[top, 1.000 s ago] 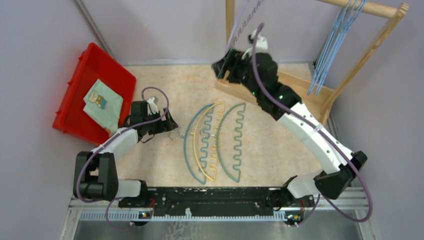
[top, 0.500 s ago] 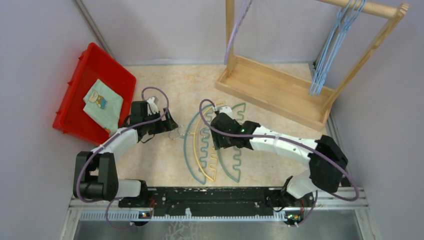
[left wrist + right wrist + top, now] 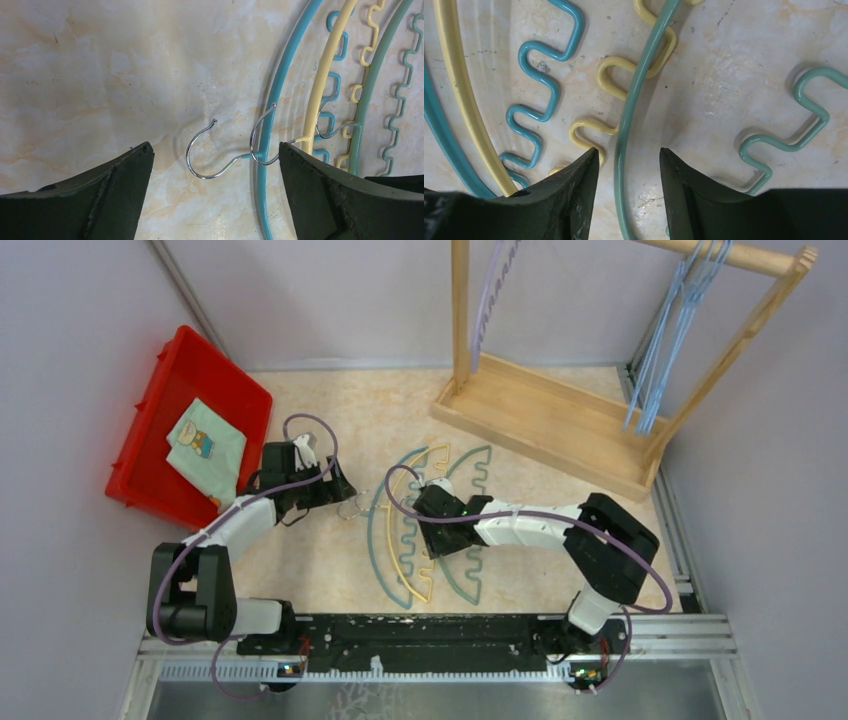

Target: Organize the hangers

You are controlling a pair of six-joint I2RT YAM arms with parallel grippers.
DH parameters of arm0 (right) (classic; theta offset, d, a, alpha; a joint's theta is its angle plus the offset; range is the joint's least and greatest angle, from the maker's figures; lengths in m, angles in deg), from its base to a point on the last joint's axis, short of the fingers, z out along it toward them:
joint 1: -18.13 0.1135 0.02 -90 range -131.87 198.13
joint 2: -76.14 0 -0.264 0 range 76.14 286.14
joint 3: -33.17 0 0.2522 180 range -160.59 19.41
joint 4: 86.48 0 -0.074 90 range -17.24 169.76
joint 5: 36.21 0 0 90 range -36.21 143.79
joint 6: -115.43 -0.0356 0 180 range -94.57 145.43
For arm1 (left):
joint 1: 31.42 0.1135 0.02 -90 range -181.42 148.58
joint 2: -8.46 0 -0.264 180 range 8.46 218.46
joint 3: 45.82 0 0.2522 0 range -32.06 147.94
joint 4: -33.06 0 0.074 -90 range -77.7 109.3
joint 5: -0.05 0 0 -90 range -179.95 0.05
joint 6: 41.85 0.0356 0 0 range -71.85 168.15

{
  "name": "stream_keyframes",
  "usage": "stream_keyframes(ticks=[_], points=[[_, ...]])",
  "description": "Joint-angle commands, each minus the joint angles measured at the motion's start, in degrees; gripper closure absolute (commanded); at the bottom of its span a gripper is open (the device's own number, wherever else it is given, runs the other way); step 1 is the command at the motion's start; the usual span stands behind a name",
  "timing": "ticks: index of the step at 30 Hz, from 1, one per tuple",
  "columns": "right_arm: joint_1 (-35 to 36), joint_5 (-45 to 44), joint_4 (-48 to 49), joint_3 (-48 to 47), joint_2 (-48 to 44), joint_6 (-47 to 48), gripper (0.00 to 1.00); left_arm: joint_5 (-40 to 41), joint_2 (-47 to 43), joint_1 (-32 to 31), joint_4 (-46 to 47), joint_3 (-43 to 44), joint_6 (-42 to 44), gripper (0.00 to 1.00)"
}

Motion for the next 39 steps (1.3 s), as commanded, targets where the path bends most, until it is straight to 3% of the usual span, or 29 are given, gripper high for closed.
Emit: stream_keyframes(ticks=[1,8,9,12,13,20,34,39], points=[[0.66,1.54,4.91,0.21,0.99,0.63,0.53,-0.71,-0.1,0.27,0.4,-0.07,0.47,0.0],[0.67,0.62,5.82,2.52,4.59,-0.01,0.6,-0.72,-0.09,0.31,0.36,-0.03,0.46,0.01],[0.66,0.71,6.05,3.09,4.81,0.08,0.65,-0.59,-0.13,0.31,0.34,-0.05,0.5,0.0],[0.73,1.46,6.42,3.88,5.36,0.64,0.95,-0.49,-0.21,0.27,0.1,-0.11,0.63,0.0],[0.69,1.3,6.04,3.65,5.36,0.64,1.0,-0.48,-0.24,0.31,0.06,-0.05,0.64,0.0],[0.71,-0.75,1.16,-1.33,2.45,2.69,1.0,-0.62,-0.02,0.31,0.34,0.1,0.59,0.01],[-3.99,1.83,-5.16,-10.3,-24.12,-5.13,1.0,-1.0,-0.54,0.27,0.63,-0.03,0.33,0.0],[-5.63,-3.31,-8.68,-15.52,-28.86,-8.44,1.0,-1.33,-0.18,0.31,0.93,0.05,0.2,0.01]])
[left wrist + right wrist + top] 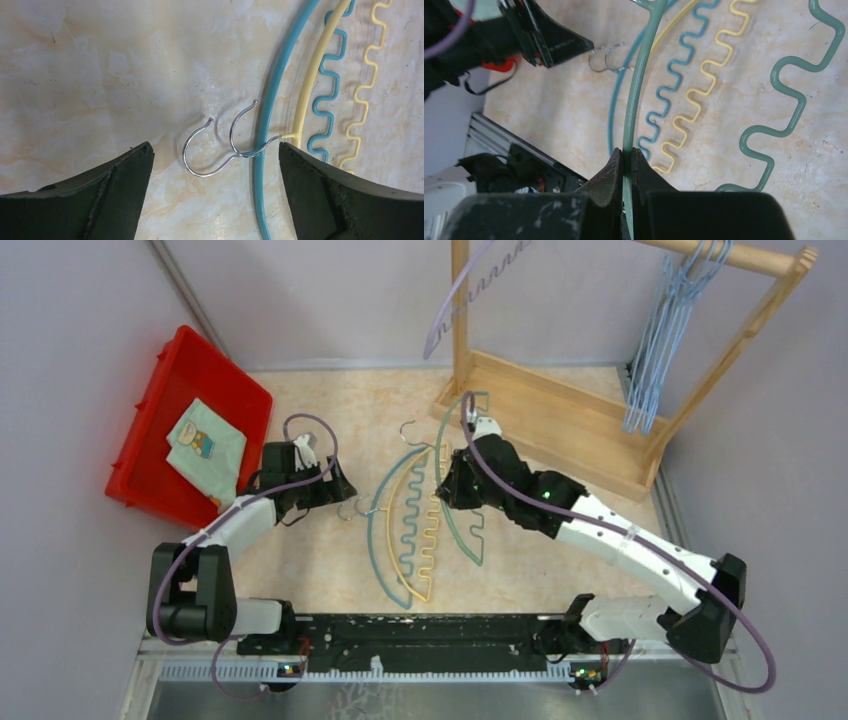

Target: Organize the hangers

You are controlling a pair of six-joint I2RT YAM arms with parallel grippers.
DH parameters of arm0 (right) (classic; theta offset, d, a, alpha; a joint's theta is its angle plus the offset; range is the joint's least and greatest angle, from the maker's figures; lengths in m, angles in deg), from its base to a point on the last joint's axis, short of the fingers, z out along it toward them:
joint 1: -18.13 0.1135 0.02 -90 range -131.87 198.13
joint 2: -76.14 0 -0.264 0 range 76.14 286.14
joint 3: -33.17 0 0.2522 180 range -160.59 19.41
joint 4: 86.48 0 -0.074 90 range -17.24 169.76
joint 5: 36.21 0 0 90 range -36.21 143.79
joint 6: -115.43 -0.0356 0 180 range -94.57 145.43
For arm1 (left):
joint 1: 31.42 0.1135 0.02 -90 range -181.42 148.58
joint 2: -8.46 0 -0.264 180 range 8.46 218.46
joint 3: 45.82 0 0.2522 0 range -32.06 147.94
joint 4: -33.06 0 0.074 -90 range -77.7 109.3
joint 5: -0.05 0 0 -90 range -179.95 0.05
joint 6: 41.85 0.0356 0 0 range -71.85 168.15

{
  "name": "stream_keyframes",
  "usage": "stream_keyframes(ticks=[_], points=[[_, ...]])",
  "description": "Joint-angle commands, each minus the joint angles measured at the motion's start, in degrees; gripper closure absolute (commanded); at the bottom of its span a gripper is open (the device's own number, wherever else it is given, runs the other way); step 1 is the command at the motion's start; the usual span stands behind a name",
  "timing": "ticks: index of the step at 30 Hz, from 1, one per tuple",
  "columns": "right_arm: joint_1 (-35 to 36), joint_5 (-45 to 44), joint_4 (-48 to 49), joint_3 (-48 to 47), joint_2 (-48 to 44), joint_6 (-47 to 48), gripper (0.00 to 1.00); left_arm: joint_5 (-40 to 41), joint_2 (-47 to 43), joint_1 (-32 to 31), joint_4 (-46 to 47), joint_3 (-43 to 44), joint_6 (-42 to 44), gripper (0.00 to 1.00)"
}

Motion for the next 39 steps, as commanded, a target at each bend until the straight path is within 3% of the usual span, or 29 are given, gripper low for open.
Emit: stream_keyframes(ticks=[1,9,15,20,27,39], points=[[-1.61,-5.19,-2.0,-5.84,-5.03,-4.19,1.0,-1.16,-0.22,0.3,1.02,0.01,0.16,0.0],[-4.97,-14.65,3.87,-9.34,-10.15,-5.13,1.0,-1.56,-0.26,0.3,1.17,0.05,-0.03,0.0],[-9.19,-14.35,7.32,-18.23,-8.44,0.61,1.0,-1.49,-0.57,0.27,1.18,-0.06,0.07,0.0],[-15.3,-8.28,12.09,-24.37,-3.9,3.03,1.0,-1.59,-0.56,0.26,1.47,0.06,-0.11,0.0],[-25.61,2.9,29.51,-28.27,6.97,-4.57,1.0,-1.65,-1.04,0.31,1.19,-0.1,-0.16,0.0],[-30.61,9.35,40.1,-43.09,21.19,-7.62,1.0,0.38,-2.28,0.36,0.79,-0.33,0.33,0.0]])
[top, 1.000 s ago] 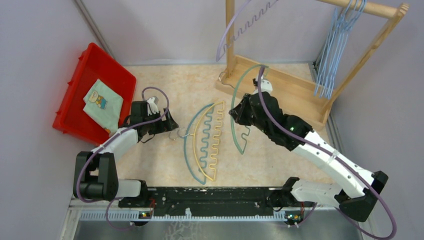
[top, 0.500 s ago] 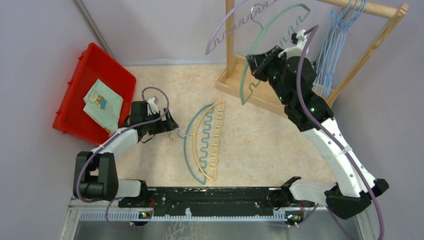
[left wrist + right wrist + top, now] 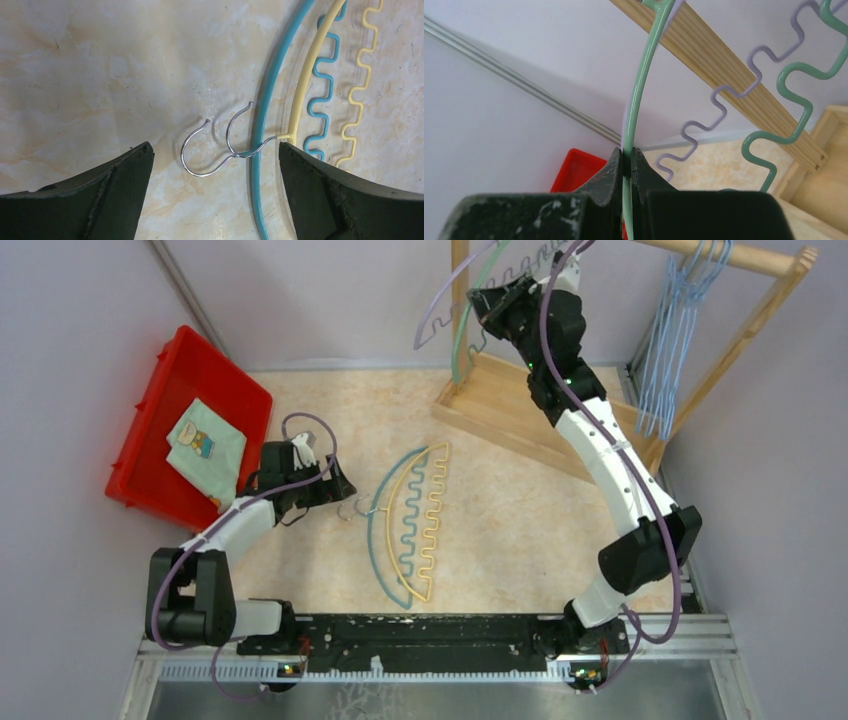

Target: Organize the hangers

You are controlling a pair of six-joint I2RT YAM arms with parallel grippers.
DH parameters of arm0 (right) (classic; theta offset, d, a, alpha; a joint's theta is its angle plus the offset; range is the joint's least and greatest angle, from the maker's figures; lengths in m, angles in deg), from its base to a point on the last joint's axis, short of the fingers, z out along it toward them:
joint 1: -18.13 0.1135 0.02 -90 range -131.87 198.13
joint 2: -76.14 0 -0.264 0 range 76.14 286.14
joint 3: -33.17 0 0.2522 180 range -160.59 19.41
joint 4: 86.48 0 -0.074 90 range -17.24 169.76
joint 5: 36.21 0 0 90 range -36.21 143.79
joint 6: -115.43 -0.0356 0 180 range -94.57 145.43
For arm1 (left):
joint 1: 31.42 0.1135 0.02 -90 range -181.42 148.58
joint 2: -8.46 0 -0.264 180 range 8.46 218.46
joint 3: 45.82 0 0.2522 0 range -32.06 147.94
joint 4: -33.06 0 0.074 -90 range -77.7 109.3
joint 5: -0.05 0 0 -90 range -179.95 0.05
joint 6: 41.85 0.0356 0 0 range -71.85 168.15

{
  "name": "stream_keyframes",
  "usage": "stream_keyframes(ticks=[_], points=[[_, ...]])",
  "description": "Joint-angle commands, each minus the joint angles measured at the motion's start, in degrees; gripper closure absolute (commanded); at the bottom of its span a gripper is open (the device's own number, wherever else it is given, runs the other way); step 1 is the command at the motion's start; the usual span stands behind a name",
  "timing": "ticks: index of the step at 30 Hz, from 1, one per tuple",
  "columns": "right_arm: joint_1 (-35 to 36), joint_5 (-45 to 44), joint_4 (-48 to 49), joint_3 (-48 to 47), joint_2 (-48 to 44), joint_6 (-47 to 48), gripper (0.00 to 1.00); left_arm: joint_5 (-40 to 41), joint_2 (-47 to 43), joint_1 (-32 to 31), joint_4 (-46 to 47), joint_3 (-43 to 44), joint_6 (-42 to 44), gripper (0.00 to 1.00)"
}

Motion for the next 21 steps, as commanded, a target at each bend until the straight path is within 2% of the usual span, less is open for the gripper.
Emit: stream_keyframes(ticks=[1,13,21], points=[[-1.53,2.8,12.17,-7.92,-0.62,-1.07,1.0,0.55,-0.79,0.37,0.83,-0.3,0.35,0.0],[-5.97,3.26,15.11,-8.35,3.67,-5.58,1.0,0.18,1.48,0.4,1.11,0.32,0.52,0.0],[-7.95,5.61,13.36,-11.07,11.05,-8.95,1.0,0.78,1.73,0.39,0.79,0.39,0.91,0.0]])
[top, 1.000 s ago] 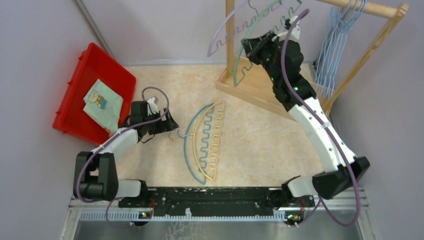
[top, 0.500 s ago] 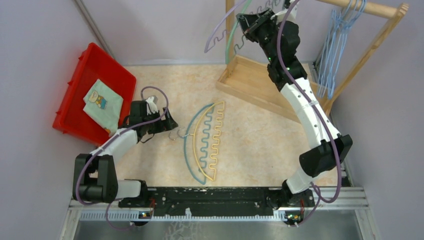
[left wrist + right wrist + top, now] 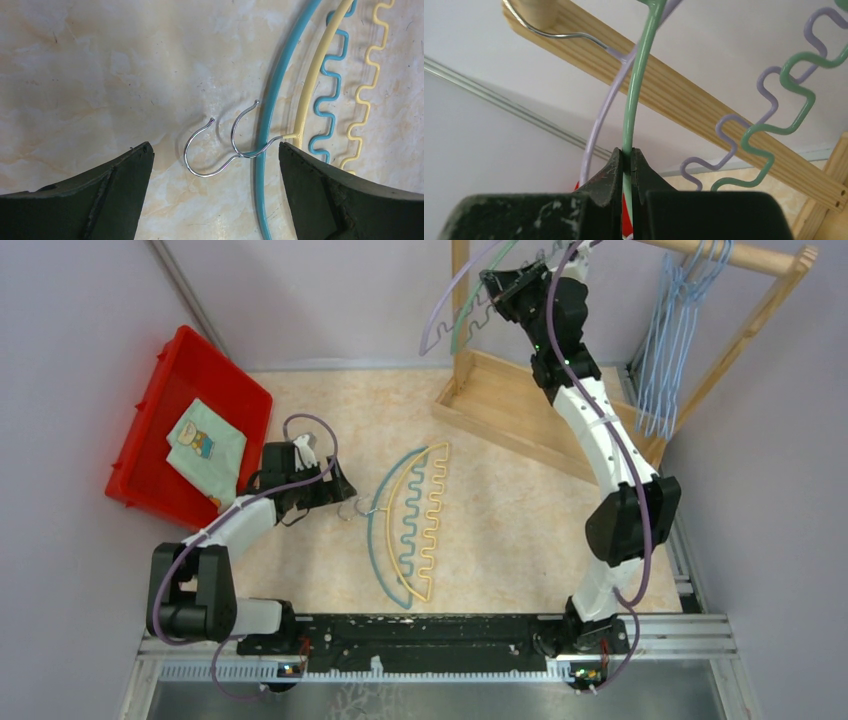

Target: Organize the hangers

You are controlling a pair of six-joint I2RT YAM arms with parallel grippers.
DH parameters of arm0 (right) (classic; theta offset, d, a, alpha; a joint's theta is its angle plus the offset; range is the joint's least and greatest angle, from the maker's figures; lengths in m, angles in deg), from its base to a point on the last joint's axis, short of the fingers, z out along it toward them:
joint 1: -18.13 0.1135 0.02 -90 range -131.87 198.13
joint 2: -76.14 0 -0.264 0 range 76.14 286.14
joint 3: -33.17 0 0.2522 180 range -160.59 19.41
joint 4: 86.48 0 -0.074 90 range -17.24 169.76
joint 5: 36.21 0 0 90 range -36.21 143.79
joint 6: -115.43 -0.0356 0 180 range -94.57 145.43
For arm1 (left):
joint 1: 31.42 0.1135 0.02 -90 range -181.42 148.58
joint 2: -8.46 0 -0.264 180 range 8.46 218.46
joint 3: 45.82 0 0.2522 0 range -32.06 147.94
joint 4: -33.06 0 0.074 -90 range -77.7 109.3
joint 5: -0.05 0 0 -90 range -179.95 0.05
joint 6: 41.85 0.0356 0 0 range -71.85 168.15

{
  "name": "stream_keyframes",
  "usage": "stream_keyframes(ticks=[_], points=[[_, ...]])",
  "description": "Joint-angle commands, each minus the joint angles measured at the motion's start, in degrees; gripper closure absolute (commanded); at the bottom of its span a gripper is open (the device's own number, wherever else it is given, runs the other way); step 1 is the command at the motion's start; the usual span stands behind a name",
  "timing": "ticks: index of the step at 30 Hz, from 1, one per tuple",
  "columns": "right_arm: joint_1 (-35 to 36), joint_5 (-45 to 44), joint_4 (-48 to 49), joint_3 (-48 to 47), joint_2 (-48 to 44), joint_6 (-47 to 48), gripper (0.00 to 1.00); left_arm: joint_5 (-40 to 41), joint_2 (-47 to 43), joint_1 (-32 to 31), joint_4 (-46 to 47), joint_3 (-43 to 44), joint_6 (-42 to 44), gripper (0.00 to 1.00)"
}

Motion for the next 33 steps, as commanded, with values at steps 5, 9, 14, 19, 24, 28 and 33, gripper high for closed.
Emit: stream_keyframes(ticks=[5,9,14,19,24,28,33], points=[[-1.05,1.97,6.17,-1.03,2.2,-3.73,1.0,0.52,0.66,0.4,0.93,0.49,0.85,0.01],[-1.06,2.89,4.96,0.74,1.4,-3.55,1.0,0.58,0.83,0.4,0.78,0.48,0.86,0.0],[-1.05,1.13,4.01,5.05,-1.97,-3.22,0.87,0.55,0.84,0.35,0.74,0.5,0.85,0.0],[-1.07,-1.27,1.72,7.13,-6.51,-1.85,0.67,0.6,0.42,0.38,0.6,0.4,0.81,0.0],[-1.09,-1.21,-1.38,7.39,-9.31,0.29,0.4,0.9,0.24,0.4,0.73,0.32,0.7,0.0],[-0.96,-2.16,-3.72,9.02,-13.31,2.18,0.29,1.03,0.22,0.4,0.72,0.37,0.74,0.0],[2.09,-1.48,-11.68,9.8,-17.43,9.45,0.27,1.17,0.22,0.36,0.41,0.34,0.82,0.0]])
